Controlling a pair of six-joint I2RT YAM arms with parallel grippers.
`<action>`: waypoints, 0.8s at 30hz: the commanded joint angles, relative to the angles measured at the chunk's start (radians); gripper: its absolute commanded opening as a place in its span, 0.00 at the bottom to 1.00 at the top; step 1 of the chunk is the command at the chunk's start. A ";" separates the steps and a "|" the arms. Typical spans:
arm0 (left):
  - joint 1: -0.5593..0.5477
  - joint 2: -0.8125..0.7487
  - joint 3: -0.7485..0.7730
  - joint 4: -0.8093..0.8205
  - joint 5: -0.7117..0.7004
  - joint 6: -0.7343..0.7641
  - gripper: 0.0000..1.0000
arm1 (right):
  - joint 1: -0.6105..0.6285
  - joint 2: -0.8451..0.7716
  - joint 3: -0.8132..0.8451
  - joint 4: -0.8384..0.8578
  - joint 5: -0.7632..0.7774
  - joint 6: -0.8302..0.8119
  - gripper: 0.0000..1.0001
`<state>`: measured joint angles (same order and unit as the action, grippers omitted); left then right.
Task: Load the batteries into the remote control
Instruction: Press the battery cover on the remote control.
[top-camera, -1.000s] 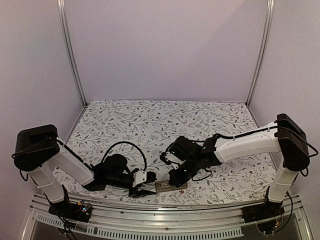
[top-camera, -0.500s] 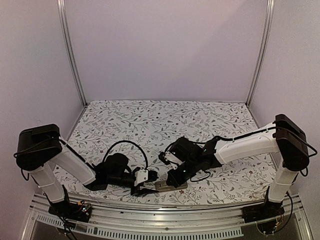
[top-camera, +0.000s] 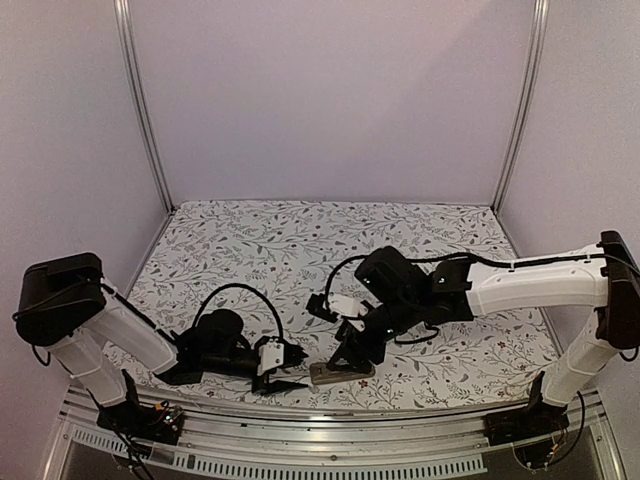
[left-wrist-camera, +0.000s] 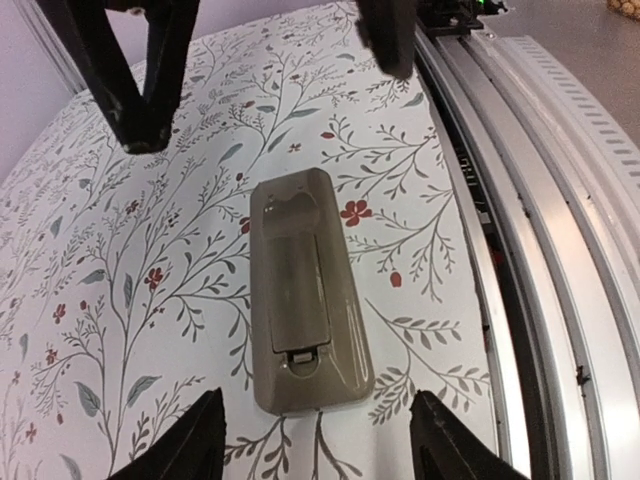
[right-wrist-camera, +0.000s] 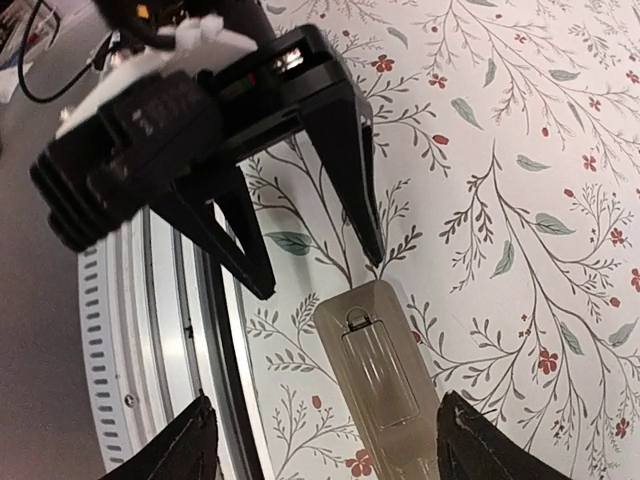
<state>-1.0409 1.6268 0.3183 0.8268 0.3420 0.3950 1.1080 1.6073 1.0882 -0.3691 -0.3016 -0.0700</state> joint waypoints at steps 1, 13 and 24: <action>-0.012 -0.050 -0.049 0.014 -0.023 0.009 0.63 | 0.003 0.039 -0.043 -0.076 -0.027 -0.364 0.75; -0.012 -0.087 -0.115 0.075 -0.059 -0.036 0.64 | -0.047 0.193 0.046 -0.144 0.026 -0.580 0.69; 0.002 -0.081 -0.130 0.102 -0.057 -0.057 0.64 | -0.051 0.256 0.085 -0.167 -0.006 -0.603 0.53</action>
<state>-1.0405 1.5501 0.2008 0.8993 0.2825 0.3511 1.0592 1.8397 1.1400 -0.5098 -0.2737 -0.6552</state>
